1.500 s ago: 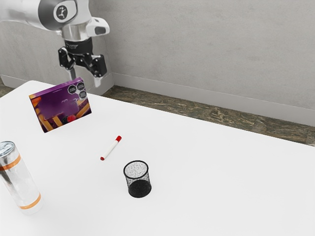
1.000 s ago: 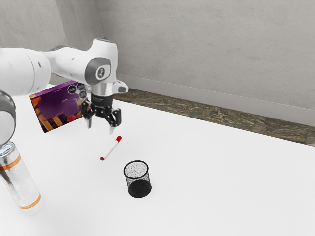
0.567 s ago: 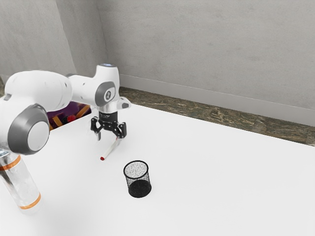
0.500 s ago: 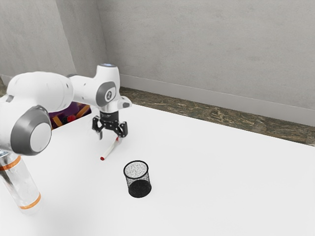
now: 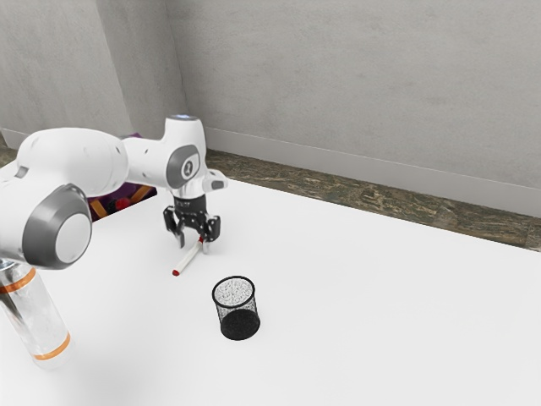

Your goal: Put the marker into the pen holder.

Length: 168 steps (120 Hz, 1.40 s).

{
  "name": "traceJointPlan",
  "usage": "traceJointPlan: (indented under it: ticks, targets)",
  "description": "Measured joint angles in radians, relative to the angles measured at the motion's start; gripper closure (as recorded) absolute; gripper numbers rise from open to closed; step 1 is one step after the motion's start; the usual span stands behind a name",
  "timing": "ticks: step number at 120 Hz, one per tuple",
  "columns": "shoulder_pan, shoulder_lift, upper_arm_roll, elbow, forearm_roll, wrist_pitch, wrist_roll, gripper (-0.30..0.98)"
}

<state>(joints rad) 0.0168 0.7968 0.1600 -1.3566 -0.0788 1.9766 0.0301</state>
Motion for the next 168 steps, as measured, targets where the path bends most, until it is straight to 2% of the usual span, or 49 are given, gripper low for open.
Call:
traceJointPlan:
  ticks: [9, 19, 45, 70, 88, 108, 132, 153, 168]
  targets:
    - [0.0, -0.002, 0.007, 0.0, 0.001, 0.0, 0.008, 0.43]
    - [0.0, -0.003, 0.01, 0.0, 0.002, 0.0, 0.016, 0.57]
    - [-0.001, -0.004, 0.01, 0.0, 0.008, 0.0, 0.029, 0.73]
    - [-0.005, -0.029, 0.01, -0.015, 0.021, 0.004, 0.031, 0.78]
    - [-0.025, -0.119, 0.009, -0.071, 0.073, 0.036, 0.03, 0.79]
    - [-0.089, -0.315, 0.006, -0.287, 0.127, 0.211, 0.024, 0.79]
    - [-0.189, -0.49, -0.004, -0.457, 0.152, 0.423, 0.003, 0.79]
    - [-0.277, -0.655, -0.007, -0.641, 0.158, 0.512, -0.047, 0.79]
    - [-0.312, -0.699, -0.013, -0.7, 0.162, 0.542, -0.086, 0.79]
